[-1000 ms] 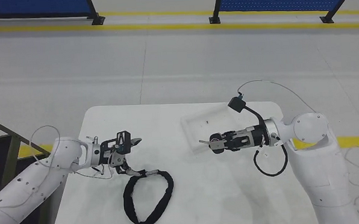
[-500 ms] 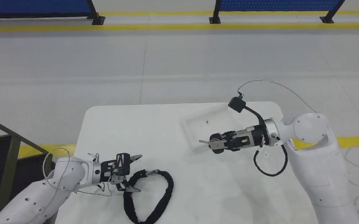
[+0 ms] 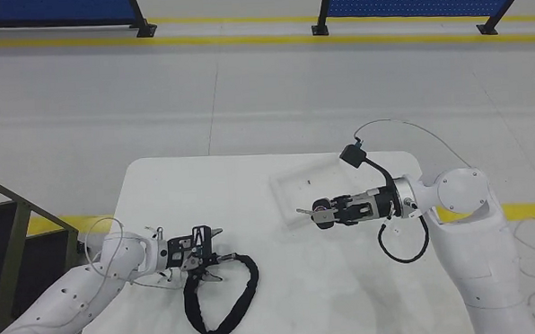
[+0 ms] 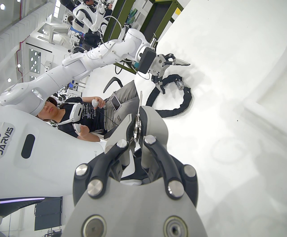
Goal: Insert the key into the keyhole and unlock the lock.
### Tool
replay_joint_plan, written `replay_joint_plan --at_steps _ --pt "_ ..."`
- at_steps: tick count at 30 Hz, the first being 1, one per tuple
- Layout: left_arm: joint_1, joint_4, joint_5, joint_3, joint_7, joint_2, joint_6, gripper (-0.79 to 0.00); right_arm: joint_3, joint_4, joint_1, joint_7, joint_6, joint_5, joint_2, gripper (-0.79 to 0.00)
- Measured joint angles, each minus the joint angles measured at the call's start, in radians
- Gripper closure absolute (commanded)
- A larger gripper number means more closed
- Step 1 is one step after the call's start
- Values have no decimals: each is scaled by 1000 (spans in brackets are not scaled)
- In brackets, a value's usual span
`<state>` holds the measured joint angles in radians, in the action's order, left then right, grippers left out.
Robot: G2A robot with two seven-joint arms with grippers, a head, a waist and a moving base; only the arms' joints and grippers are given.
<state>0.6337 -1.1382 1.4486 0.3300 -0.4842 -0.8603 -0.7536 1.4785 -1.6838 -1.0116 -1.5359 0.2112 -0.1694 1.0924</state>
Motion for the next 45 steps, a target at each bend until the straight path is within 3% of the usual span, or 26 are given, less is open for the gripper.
replay_joint_plan --at_steps 6,11,14,22,23,25,26,38,45 --pt "1 50 42 -2 -5 -30 7 -767 0 0 0 0 0 0 0 0" --pt "1 89 53 5 -16 -51 11 -508 0 0 0 0 0 0 0 0" --pt "2 98 75 5 -27 -60 12 -403 0 0 0 0 0 0 0 0" --pt "11 104 124 15 -32 -78 21 -342 0 0 0 0 0 0 0 0" --pt "11 105 128 16 -32 -80 20 -302 0 0 0 0 0 0 0 0" --pt "13 103 136 20 -30 -83 16 -55 0 0 0 0 0 0 0 0" --pt "14 102 140 21 -30 -85 15 0 0 0 0 0 0 0 0 0" --pt "24 93 148 59 -32 -94 -11 0 0 0 0 0 0 0 0 0" --pt "38 46 99 141 -126 -57 -69 0 0 0 0 0 0 0 0 0"
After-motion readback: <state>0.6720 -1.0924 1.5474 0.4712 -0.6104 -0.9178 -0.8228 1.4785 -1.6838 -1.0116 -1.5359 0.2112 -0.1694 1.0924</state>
